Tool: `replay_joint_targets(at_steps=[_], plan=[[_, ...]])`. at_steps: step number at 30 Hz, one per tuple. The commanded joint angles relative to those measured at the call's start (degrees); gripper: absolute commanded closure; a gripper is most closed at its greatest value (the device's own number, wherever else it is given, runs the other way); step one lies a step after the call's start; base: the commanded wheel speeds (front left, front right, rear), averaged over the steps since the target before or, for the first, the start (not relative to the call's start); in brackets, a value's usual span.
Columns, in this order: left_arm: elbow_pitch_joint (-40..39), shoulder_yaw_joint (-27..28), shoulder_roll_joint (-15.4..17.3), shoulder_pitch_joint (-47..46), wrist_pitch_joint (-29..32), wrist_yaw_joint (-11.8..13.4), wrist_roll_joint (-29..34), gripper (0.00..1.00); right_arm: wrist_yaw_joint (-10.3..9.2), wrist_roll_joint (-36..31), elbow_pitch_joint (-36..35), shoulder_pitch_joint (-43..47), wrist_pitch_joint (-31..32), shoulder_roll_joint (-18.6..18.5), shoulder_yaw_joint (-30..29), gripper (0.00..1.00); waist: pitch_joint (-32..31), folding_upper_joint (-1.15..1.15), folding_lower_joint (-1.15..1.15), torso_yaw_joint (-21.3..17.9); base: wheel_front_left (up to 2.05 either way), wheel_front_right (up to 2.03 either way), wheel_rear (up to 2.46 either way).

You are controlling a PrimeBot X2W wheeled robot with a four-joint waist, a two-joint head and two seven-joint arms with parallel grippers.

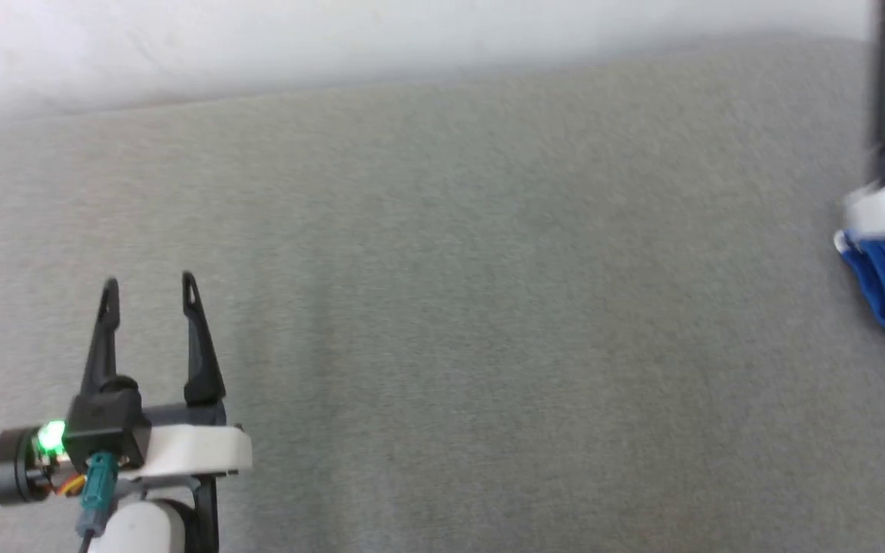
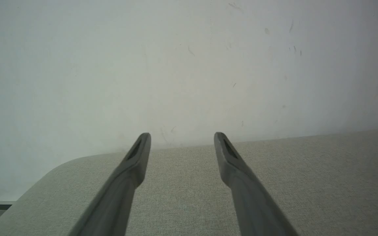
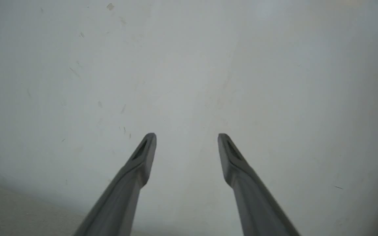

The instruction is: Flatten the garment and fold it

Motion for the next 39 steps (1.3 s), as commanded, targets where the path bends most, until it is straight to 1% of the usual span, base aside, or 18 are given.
replay_joint_targets(at_steps=[1, 6, 10, 13, 15, 20, 26, 27, 39], plan=[[0.3, 0.2, -0.4, 0.9, -0.3, -0.3, -0.1, 0.0, -0.12, 0.6, -1.1, 2.1, -0.2, 1.3, 0.2, 0.0, -2.9, 0.0, 0.01, 2.7, 0.0, 0.0, 0.0], [1.8, 0.1, -1.0, 1.8, -0.3, -1.1, 0.1, 0.0, -0.12, 2.6, -5.9, 12.0, -0.3, 7.3, 0.9, 0.0, -4.9, 0.0, 0.01, 4.0, 0.0, 0.0, 0.0], [3.2, 0.2, -1.3, 2.7, -0.3, -1.9, 0.2, 0.0, -0.12, 3.9, -7.4, 19.8, -0.3, 10.7, 0.6, 0.0, -6.7, 0.0, 0.01, 4.8, 0.0, 0.0, 0.0], [4.3, -0.2, -1.3, 3.6, -0.3, -2.4, 0.9, 0.0, -0.12, 4.6, -7.0, 24.8, -0.3, 12.6, -0.3, 0.0, -8.1, 0.0, 0.01, 5.2, 0.0, 0.0, 0.0], [4.6, -0.3, -1.4, 4.2, -0.3, -2.6, 0.9, 0.0, -0.12, 3.9, -7.3, 27.6, -0.3, 13.3, -0.1, 0.0, -8.9, 0.0, 0.01, 5.2, 0.0, 0.0, 0.0], [5.5, -0.8, -1.4, 5.3, -0.3, -3.7, 1.0, 0.0, -0.12, 3.6, -9.4, 33.6, -0.3, 15.4, -3.2, 0.0, -10.7, 0.0, 0.01, 5.7, 0.0, 0.0, 0.0], [5.5, -0.8, -1.8, 6.0, -0.3, -4.4, 0.8, 0.0, -0.12, 2.7, -12.4, 37.7, -0.3, 16.2, -4.7, 0.0, -11.9, 0.0, 0.01, 5.7, 0.0, 0.0, 0.0], [5.4, -0.7, -1.5, 5.1, 0.0, -4.1, 0.6, 1.0, -0.01, 2.9, -12.2, 37.6, 0.0, 16.0, -4.7, 1.0, -11.8, 0.0, 0.01, 5.7, 0.0, 0.0, 0.0], [5.3, -0.7, -1.8, 4.9, 1.1, -4.5, 0.7, 1.0, -0.01, 2.4, -12.2, 37.3, 1.1, 16.0, -4.3, 1.0, -11.9, 0.0, 0.01, 5.6, 0.0, 0.0, 0.0]])
